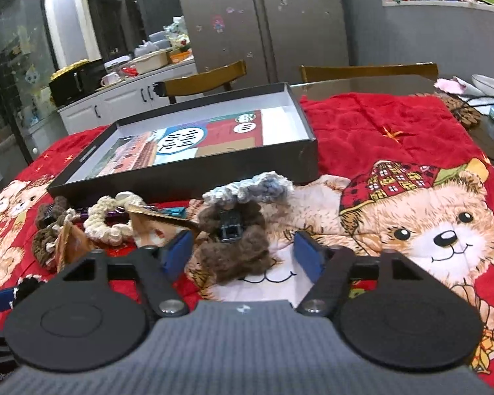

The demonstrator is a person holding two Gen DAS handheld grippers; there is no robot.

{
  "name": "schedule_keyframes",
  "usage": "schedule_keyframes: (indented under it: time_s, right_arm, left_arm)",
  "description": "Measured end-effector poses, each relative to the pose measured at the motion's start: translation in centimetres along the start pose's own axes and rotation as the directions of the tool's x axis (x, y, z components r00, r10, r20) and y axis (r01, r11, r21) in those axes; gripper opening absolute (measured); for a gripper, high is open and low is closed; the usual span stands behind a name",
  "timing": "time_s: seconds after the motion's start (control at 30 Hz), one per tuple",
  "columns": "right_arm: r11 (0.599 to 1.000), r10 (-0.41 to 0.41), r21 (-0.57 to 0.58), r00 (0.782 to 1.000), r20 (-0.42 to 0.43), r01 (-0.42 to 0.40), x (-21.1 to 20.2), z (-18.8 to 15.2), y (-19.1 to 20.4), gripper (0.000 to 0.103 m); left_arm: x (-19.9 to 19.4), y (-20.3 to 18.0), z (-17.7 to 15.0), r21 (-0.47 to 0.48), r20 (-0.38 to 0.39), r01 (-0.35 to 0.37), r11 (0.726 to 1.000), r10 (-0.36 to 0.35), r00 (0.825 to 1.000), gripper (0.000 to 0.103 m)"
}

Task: Organize objects
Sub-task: 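Grasp the black lace scrunchie with the left tool while the right tool grasps the brown fuzzy scrunchie, then lift both held scrunchies and carry them toward the open black box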

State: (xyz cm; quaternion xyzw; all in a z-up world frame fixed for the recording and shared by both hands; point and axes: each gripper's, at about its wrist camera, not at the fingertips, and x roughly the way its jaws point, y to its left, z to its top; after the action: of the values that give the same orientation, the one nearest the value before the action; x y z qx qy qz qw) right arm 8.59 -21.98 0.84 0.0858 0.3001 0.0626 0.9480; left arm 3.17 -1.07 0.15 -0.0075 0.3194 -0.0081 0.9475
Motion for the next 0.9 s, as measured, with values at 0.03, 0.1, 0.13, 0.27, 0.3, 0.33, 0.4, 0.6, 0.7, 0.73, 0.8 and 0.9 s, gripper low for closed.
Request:
schedule_keyframes:
  time_s: [0.03, 0.1, 0.13, 0.27, 0.3, 0.33, 0.4, 0.6, 0.7, 0.73, 0.8, 0.9]
  right_arm:
    - [1.0, 0.0, 0.001, 1.0, 0.004, 0.0, 0.02, 0.01, -0.02, 0.064]
    - [1.0, 0.001, 0.003, 1.0, 0.004, -0.001, 0.1, 0.03, 0.03, 0.06]
    - [1.0, -0.004, 0.003, 1.0, 0.004, 0.004, 0.12, 0.05, 0.04, 0.056]
    - [1.0, 0.018, -0.017, 1.0, 0.0, -0.017, 0.16, 0.04, 0.35, 0.042]
    - [1.0, 0.015, -0.022, 1.0, 0.002, -0.015, 0.15, 0.02, 0.45, 0.042]
    - [1.0, 0.016, -0.024, 1.0, 0.003, -0.016, 0.18, 0.02, 0.51, 0.042]
    - [1.0, 0.018, -0.024, 1.0, 0.003, -0.018, 0.21, 0.04, 0.53, 0.041]
    - [0.999, 0.033, -0.019, 0.999, 0.011, -0.033, 0.1, 0.06, 0.43, 0.041]
    - [0.999, 0.033, -0.015, 0.999, 0.012, -0.033, 0.01, 0.02, 0.37, 0.041]
    - [0.999, 0.034, -0.014, 0.999, 0.012, -0.033, -0.06, 0.0, 0.35, 0.041]
    - [0.999, 0.032, -0.012, 0.999, 0.015, -0.032, -0.1, -0.01, 0.31, 0.041]
    - [0.999, 0.035, -0.004, 0.999, 0.018, -0.035, -0.21, -0.04, 0.16, 0.041]
  left_arm:
    - [0.02, 0.04, 0.02, -0.005, 0.002, 0.002, 1.0, -0.002, 1.0, 0.079]
    - [0.04, 0.04, 0.1, -0.005, 0.0, 0.003, 1.0, -0.003, 1.0, 0.079]
    - [0.07, -0.04, 0.15, 0.003, -0.003, 0.004, 1.0, -0.004, 1.0, 0.079]
    - [-0.15, 0.0, 0.05, 0.007, 0.007, 0.018, 1.0, -0.018, 1.0, 0.067]
    - [-0.26, -0.01, -0.01, 0.005, 0.013, 0.009, 1.0, -0.009, 1.0, 0.058]
    - [-0.31, -0.09, -0.06, 0.007, 0.018, -0.002, 1.0, 0.002, 1.0, 0.054]
    - [-0.42, -0.24, -0.14, 0.017, 0.025, -0.004, 1.0, 0.004, 1.0, 0.043]
    - [-0.53, 0.1, -0.15, -0.004, 0.028, -0.012, 1.0, 0.012, 1.0, 0.033]
    - [-0.61, 0.07, -0.15, -0.004, 0.03, -0.013, 1.0, 0.013, 0.999, 0.033]
    - [-0.62, 0.07, -0.15, -0.005, 0.03, -0.013, 1.0, 0.013, 0.999, 0.033]
    - [-0.64, 0.09, -0.2, -0.007, 0.031, -0.012, 1.0, 0.012, 0.999, 0.033]
    - [-0.66, 0.23, -0.17, -0.013, 0.033, -0.009, 1.0, 0.01, 0.999, 0.032]
